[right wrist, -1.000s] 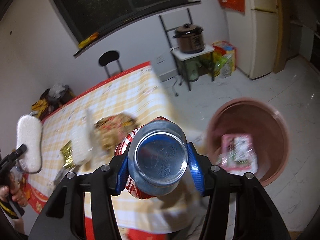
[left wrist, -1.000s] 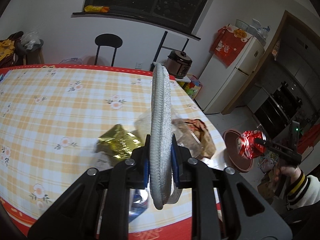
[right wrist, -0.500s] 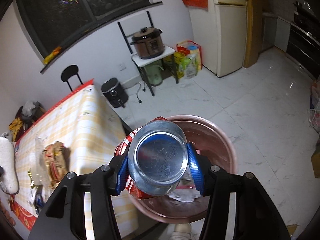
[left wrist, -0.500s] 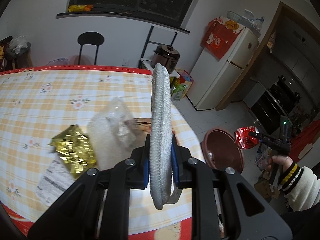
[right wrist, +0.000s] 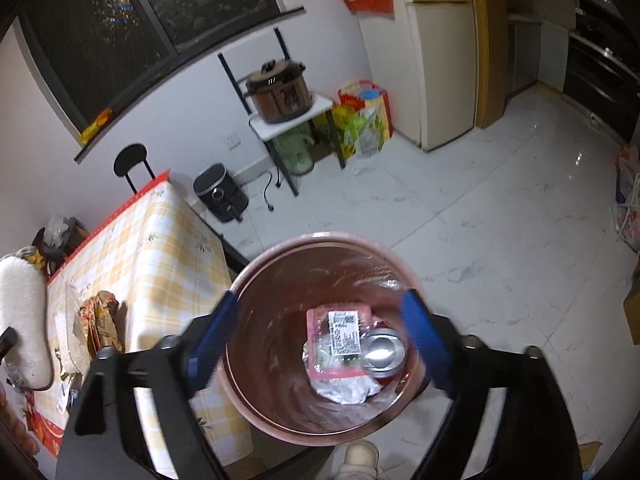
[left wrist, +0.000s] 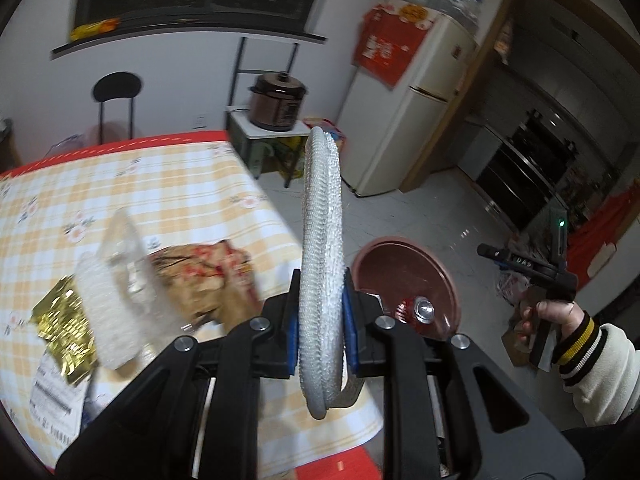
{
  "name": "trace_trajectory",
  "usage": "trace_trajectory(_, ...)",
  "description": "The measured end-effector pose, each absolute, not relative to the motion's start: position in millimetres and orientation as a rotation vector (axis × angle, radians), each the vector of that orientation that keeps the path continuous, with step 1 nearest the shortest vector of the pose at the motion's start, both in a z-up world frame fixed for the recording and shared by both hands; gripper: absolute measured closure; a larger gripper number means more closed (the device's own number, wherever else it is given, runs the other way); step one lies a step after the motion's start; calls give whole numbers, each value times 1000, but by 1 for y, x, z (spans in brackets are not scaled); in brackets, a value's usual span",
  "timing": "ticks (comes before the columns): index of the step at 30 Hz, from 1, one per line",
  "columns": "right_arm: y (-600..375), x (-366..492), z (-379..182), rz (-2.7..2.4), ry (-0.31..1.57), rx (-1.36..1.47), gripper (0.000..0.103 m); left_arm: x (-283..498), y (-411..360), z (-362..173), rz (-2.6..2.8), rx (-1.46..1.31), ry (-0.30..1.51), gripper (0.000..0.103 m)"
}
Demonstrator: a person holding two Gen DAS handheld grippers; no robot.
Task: Collect trash
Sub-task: 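Move the grey sponge over the brown bin and open the left gripper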
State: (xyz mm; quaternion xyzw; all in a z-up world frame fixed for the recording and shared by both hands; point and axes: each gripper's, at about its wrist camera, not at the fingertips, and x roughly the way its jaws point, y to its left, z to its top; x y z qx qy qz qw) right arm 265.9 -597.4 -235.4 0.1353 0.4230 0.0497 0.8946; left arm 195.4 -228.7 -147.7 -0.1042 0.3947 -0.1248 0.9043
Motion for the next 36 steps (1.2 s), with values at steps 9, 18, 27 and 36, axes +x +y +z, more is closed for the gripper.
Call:
trace_trajectory(9, -624, 235, -190, 80, 781, 248, 5, 235, -302, -154, -390, -169, 838, 82)
trace_trajectory(18, -679, 193, -179, -20, 759, 298, 5, 278, -374, -198, -508, -134, 974, 82)
trace_trajectory(27, -719, 164, -188, -130, 757, 363, 5, 309, -435, -202, -614, -52, 961, 47)
trace_trajectory(36, -708, 173, -180, -89, 738, 359, 5, 303, -413, -160, -560, -78, 839, 9)
